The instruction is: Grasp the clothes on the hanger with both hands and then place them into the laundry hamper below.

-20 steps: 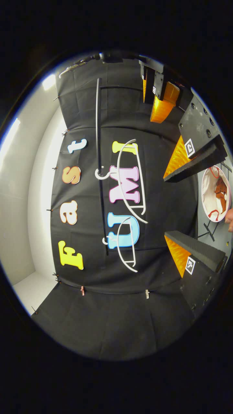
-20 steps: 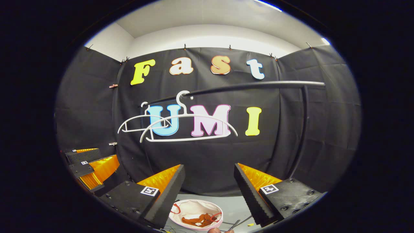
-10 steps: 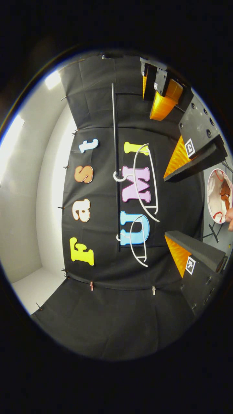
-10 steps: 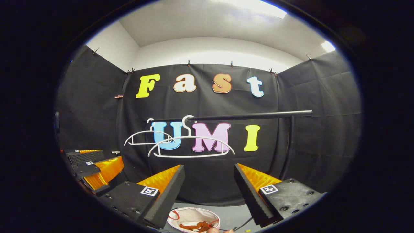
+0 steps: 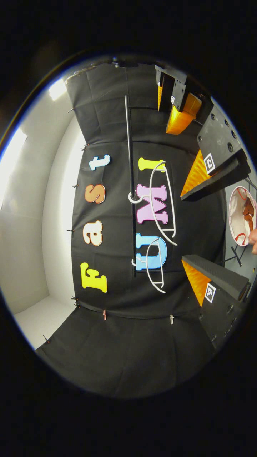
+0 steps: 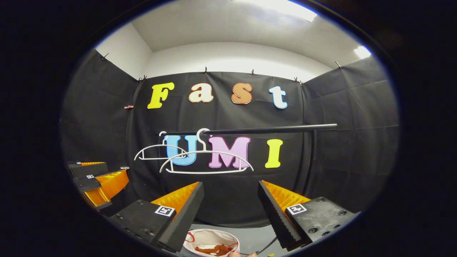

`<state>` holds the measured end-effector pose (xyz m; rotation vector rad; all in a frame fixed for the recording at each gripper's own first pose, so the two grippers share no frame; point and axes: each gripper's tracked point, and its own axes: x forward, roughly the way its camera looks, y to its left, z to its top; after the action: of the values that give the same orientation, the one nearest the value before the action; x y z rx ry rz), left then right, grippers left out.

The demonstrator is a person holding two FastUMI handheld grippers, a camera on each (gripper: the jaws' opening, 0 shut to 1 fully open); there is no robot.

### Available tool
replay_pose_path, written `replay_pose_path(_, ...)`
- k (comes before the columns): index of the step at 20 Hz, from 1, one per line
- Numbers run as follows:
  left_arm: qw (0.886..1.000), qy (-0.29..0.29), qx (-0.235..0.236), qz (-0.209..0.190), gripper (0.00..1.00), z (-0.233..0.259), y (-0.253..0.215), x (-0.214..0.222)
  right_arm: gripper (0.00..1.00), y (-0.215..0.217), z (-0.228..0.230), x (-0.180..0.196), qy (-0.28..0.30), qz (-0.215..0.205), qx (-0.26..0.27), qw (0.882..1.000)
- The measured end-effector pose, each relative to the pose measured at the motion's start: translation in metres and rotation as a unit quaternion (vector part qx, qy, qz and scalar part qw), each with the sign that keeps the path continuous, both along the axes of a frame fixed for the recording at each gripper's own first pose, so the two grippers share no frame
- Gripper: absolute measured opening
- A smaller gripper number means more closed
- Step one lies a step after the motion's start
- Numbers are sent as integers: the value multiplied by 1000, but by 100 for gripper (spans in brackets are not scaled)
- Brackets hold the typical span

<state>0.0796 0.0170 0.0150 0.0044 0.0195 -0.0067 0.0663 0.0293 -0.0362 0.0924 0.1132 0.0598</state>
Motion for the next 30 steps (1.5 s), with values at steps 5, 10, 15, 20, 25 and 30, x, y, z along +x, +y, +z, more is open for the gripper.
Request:
replay_pose_path(5, 1000, -8, 2, -5, 95, 6, -5, -3, 100, -1, 5, -1, -8, -3, -3, 1000)
replay_pose_path(10, 1000, -7, -1, -7, 95, 6, -6, -6, 98, 4, 8, -4, -9, 1, -4, 1000)
replay_pose_path(15, 1000, -5, -1, -6, 95, 6, -3, -6, 98, 5, 10, -4, -14, 0, -10, 1000)
replay_pose_path(20, 1000, -9, -3, -1, 95, 10, -2, -7, 94, 4, 11, -4, -15, 1, -13, 1000)
replay_pose_path(25, 1000, -13, 2, -3, 95, 13, -6, -5, 98, 2, 17, -2, -21, 1, -10, 1000)
replay_pose_path(30, 1000, -11, 4, -7, 95, 12, -9, -5, 98, 1, 16, -4, -20, 2, -11, 1000)
